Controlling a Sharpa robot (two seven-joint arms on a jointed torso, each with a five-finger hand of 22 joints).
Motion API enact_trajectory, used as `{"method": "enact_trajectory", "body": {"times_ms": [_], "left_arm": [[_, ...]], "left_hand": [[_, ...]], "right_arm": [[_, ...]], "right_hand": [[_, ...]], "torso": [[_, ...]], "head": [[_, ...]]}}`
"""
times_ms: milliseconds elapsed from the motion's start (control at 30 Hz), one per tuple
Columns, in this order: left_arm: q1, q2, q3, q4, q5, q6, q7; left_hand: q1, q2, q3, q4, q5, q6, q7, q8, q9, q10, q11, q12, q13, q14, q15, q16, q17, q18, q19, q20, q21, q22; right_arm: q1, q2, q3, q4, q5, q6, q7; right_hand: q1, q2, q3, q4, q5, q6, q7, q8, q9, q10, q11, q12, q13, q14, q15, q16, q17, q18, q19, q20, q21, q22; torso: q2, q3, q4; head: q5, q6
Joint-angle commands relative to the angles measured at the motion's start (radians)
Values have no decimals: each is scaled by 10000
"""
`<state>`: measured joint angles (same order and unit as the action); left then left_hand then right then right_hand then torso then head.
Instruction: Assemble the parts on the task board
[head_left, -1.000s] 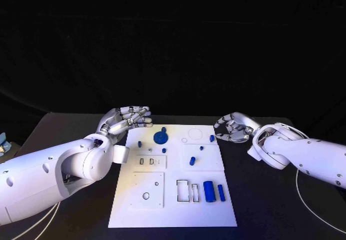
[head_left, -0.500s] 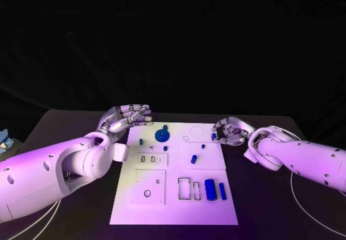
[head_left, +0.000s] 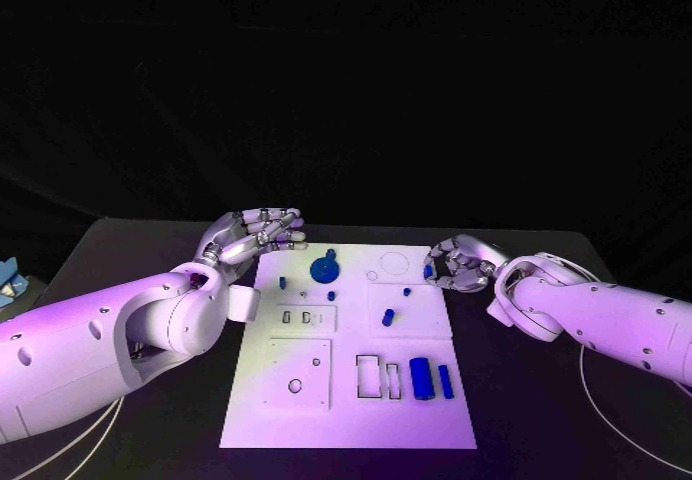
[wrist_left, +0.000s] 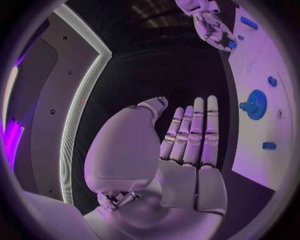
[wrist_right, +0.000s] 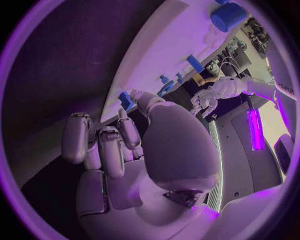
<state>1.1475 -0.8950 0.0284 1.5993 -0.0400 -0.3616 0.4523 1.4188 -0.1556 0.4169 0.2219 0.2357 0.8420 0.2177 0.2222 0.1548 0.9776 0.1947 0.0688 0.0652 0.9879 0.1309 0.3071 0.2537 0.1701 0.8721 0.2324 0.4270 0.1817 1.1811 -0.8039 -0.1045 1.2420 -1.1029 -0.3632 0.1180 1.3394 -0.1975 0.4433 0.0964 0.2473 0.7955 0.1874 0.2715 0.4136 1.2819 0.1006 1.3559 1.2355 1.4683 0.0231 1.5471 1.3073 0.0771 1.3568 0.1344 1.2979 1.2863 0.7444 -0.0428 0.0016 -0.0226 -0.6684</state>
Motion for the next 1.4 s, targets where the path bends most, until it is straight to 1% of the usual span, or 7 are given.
{"method": "enact_trajectory", "body": {"times_ms": [33,500,833,1067,1100,1267,1400], "left_arm": [[4,27,7,7,20,196,106],[3,35,7,-12,20,194,80],[0,40,7,-38,20,201,62],[-3,35,6,-62,20,197,55],[-3,39,6,-72,20,196,54],[-3,62,6,-131,20,179,49],[-2,87,5,-211,20,170,52]], "left_hand": [[-76,27,50,-21,-48,-16,289,-44,-9,-21,-28,-22,8,1,68,-50,11,106,3,31,47,13],[-79,28,66,-44,-50,-13,289,-49,-9,-18,-30,-25,7,5,64,-62,27,108,-5,30,60,15],[-79,28,66,-44,-50,-13,289,-49,-9,-18,-30,-25,7,5,64,-62,27,108,-5,30,60,15],[-79,28,66,-44,-50,-13,289,-49,-9,-18,-30,-25,7,5,64,-62,27,108,-5,30,60,15],[-79,28,66,-44,-50,-13,289,-49,-9,-18,-30,-25,7,5,64,-62,27,108,-5,30,60,15],[-84,28,74,-55,-51,-15,291,-55,-10,-23,-28,-29,6,6,65,-71,36,107,-9,30,67,16],[-85,27,76,-58,-51,-13,288,-55,-10,-21,-28,-28,6,5,66,-74,38,107,-12,30,68,16]], "right_arm": [[-9,15,-1,-15,-93,18,-71],[-21,91,-1,-104,114,-143,-40],[-23,82,0,5,205,-851,-185],[35,-127,4,839,243,-1425,-397],[84,-168,6,1129,189,-1516,-534],[285,-163,8,2044,-169,-1538,-1027],[377,121,8,2652,-732,-1552,-1540]], "right_hand": [[-98,41,80,-2,-55,178,-28,130,44,105,-6,63,57,837,46,49,1835,17,0,-10,40,46],[-270,349,281,-9,-82,905,-345,690,298,369,-279,229,283,851,-183,55,1880,-13,126,-201,144,207],[-228,646,574,-106,-347,1012,-459,896,405,497,-391,276,376,856,-290,53,1887,-32,193,-312,193,291],[-217,797,760,-170,-184,1024,-496,1004,469,520,-428,275,397,862,-327,56,1906,-50,246,-350,248,363],[-222,817,782,-174,-163,1020,-498,1015,477,524,-430,276,400,861,-330,55,1901,-54,259,-354,262,380],[-284,857,813,-155,-123,1003,-496,1042,496,533,-429,275,404,868,-334,62,1931,-75,316,-362,332,454],[-348,863,818,-137,-98,1010,-507,1077,517,558,-435,289,428,878,-337,72,1971,-88,354,-367,376,502]], "torso": [[-1,-4,2],[2,-11,5],[-12,-8,-3],[-25,-11,-32],[-31,-16,-34],[-68,-23,-25],[-75,-28,-18]], "head": [[6,-17],[29,-54],[32,-98],[46,-56],[55,-72],[115,-84],[238,-116]]}}
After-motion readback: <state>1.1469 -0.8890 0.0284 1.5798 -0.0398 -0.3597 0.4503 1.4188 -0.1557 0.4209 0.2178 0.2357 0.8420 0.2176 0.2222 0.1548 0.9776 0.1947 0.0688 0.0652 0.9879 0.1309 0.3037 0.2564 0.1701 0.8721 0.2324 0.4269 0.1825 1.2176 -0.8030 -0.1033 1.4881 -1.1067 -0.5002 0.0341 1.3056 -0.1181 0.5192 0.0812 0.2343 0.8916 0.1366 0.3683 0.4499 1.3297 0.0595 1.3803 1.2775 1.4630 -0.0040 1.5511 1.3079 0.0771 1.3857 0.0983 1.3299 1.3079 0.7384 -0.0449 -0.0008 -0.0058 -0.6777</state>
